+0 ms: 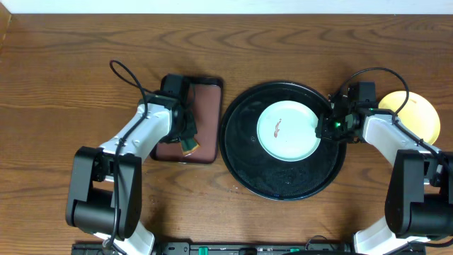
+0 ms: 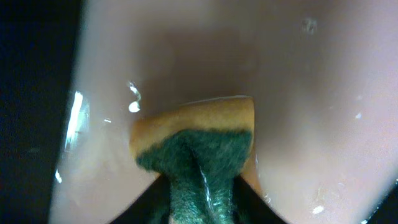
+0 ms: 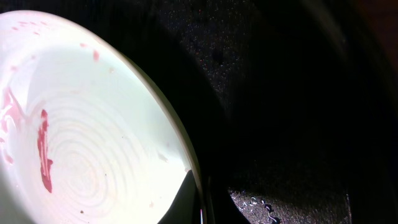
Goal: Clean dirty plates on tray and stack at the side
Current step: 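Carry the sponge onto the pale green plate with the left gripper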
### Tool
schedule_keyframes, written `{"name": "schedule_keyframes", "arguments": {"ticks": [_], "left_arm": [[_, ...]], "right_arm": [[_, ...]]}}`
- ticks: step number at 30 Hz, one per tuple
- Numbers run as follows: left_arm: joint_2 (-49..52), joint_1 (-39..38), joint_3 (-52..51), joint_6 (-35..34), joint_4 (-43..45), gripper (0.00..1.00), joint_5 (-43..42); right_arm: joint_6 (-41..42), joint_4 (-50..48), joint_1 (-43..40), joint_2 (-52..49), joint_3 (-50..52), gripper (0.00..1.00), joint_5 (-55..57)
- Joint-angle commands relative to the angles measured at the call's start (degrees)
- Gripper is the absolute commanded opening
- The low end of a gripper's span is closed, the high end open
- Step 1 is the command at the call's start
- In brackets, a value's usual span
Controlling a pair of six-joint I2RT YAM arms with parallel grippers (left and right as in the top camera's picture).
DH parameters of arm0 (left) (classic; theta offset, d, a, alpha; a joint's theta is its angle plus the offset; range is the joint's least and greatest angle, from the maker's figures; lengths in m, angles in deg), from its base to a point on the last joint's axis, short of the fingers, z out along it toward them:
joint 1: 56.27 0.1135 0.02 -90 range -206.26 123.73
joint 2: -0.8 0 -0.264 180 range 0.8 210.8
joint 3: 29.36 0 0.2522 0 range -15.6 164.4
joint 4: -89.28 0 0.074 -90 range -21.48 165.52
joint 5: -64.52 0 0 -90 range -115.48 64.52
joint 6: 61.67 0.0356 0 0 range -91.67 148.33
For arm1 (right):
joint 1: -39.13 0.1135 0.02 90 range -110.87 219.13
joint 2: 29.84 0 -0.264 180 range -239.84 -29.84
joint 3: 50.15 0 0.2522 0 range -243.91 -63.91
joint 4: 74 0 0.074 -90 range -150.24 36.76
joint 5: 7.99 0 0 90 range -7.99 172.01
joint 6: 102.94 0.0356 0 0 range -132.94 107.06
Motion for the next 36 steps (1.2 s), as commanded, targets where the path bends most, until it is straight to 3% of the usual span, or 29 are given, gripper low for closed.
{"name": "schedule_keyframes", "arguments": {"ticks": [1, 3, 5, 9, 18, 27, 31, 36], "left_arm": [[0.98, -1.25, -1.84, -1.27, 0.33, 0.24, -2.29], [0.98, -1.90, -1.95, -1.22, 0.92, 0.19, -2.29], [0.98, -2.29, -1.95, -0.98, 1.70, 0.08, -2.29], [0.96, -2.25, -1.16, 5.20, 2.05, 0.07, -2.91], [0.02, -2.05, 4.11, 7.41, -3.13, 0.07, -3.23], [-3.08, -4.07, 19.67, 10.45, -12.46, 0.07, -3.98], [-3.04, -8.37, 22.05, 9.64, -4.24, 0.07, -11.85], [-0.68, -13.79, 22.05, 2.29, 9.55, 0.07, -15.26]], "right_arm": [[0.87, 0.42, 0.50, -1.33, 0.35, 0.01, 1.44], [0.87, 0.42, 0.50, -1.33, 0.35, 0.01, 1.25], [0.87, 0.39, 0.50, -1.33, 0.35, 0.01, 0.52], [0.90, 0.28, 0.50, -1.33, 0.33, 0.01, -0.26], [0.87, 0.44, 0.50, -1.33, 0.33, 0.01, -0.26], [0.85, 0.42, 0.52, -1.33, 0.33, 0.01, -0.26], [0.61, 0.57, 0.52, -1.33, 0.33, 0.01, -0.26], [0.63, 1.03, 0.52, -1.33, 0.33, 0.01, -0.31]]}}
